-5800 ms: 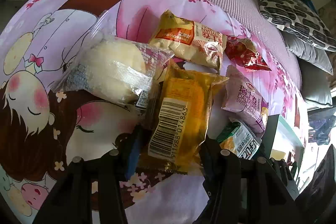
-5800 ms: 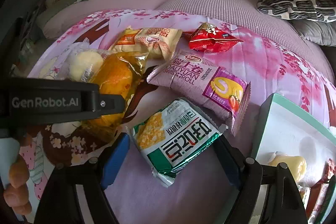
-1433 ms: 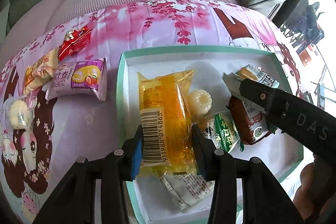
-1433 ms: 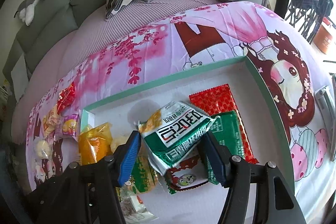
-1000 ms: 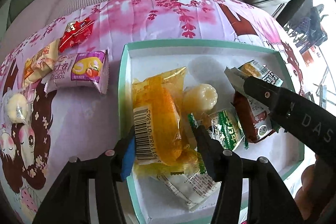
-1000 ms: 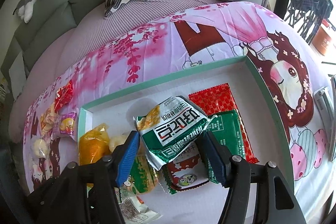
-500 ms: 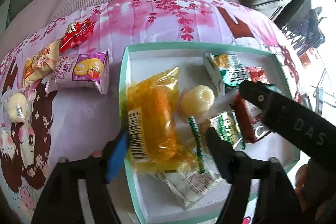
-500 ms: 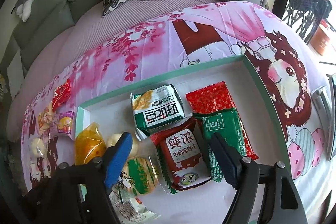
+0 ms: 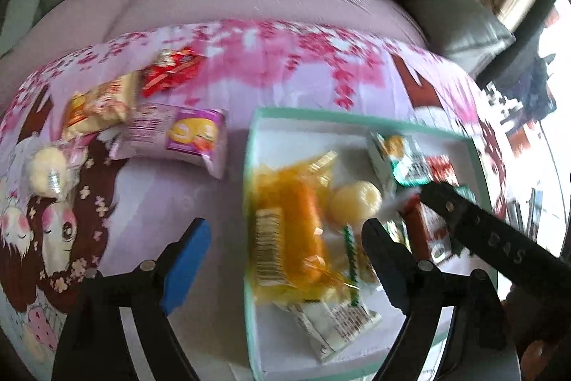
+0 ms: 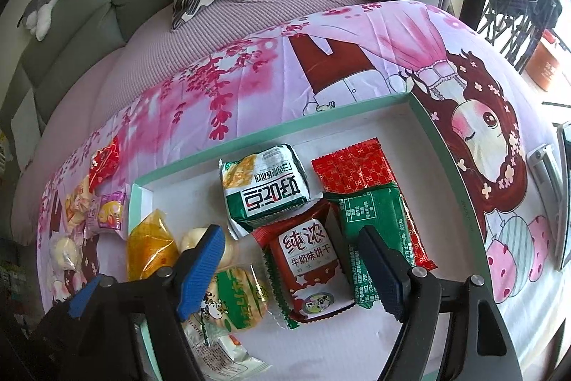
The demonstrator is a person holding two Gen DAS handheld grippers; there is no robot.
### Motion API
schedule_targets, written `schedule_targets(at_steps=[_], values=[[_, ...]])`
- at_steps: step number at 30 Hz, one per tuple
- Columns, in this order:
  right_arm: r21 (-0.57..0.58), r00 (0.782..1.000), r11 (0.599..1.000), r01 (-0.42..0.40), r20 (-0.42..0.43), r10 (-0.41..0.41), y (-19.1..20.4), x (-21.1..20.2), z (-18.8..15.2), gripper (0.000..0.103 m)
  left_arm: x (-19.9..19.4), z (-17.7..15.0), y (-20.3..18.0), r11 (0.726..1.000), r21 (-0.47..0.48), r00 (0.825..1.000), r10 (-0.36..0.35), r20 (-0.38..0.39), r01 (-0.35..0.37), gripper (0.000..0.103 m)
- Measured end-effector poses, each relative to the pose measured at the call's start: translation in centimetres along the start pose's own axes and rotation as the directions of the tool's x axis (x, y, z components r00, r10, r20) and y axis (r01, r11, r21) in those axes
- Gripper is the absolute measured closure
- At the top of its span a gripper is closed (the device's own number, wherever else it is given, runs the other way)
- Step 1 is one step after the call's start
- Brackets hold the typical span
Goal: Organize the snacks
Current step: 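Open both tools to release the yellow cake pack and green corn bag in the tray, then move both tools back over the remaining snacks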
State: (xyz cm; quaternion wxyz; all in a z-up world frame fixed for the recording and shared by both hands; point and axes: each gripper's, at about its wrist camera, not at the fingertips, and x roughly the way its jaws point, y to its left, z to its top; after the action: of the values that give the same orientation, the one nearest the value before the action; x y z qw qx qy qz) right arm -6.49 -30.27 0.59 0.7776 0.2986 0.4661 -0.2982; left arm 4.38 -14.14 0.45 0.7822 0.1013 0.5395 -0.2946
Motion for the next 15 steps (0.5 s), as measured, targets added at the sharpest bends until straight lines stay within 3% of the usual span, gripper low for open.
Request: schedule_targets(at_steps=[3,6,15], values=[[-0.002,1.0,1.0,0.001,-0.001,-0.001,0.1,0.0,0.0,0.023,-0.4,0.4,1.8,0.997,-0.07,0.999,0.038,0.027,-0.036,0.014],[-0.003,1.0,1.0,0.001,-0.001,-0.001,0.1,0.0,-0.1,0.023,-0.8,0.7,3.8,0.984,-0.163,0.996,0.078,0.051,-0.069,0.003],[-0.03,1.0,1.0,0.004,0.001,-0.004,0.7,0.0,-0.2,0.023,-1.2,0.8,8.3,0.944,-0.318,0.993,0.111,0.046,-0.091,0.003]])
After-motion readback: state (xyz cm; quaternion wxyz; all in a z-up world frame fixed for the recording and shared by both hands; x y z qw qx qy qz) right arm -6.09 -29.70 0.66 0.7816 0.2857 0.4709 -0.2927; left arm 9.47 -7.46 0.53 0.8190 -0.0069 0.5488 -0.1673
